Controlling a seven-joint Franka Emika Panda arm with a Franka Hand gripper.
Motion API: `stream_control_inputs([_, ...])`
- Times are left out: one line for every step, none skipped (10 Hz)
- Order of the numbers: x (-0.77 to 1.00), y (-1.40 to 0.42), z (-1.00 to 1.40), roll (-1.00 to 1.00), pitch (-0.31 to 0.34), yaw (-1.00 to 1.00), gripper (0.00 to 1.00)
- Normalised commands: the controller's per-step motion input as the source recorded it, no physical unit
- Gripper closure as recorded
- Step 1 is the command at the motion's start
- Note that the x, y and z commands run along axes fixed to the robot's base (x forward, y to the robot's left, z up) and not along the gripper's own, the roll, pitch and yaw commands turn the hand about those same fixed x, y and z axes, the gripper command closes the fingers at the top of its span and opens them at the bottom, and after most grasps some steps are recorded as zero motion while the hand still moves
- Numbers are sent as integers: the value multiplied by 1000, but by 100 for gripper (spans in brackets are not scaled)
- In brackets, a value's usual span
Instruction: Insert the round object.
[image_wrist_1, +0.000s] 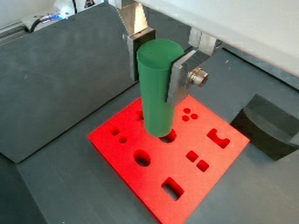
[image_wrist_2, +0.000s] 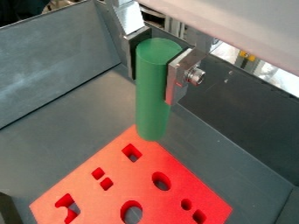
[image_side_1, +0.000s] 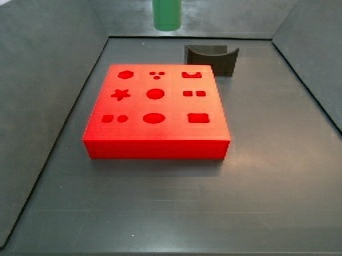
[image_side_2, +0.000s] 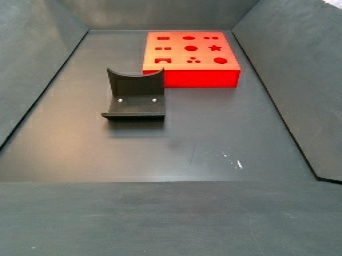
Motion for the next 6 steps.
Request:
stream_control_inputs([180,220,-34,-23,-26,0,100])
stream_control_inputs([309,583,-157,-73,-66,0,100])
stream_control_inputs([171,769,-329,-83,-103,-154,100])
stream_control_inputs([74,751,-494,-19,-133,-249,100])
stream_control_inputs([0,549,-743,66,-153,-297,100])
stream_control_inputs([-6,386,-789,157,-121,-274,100])
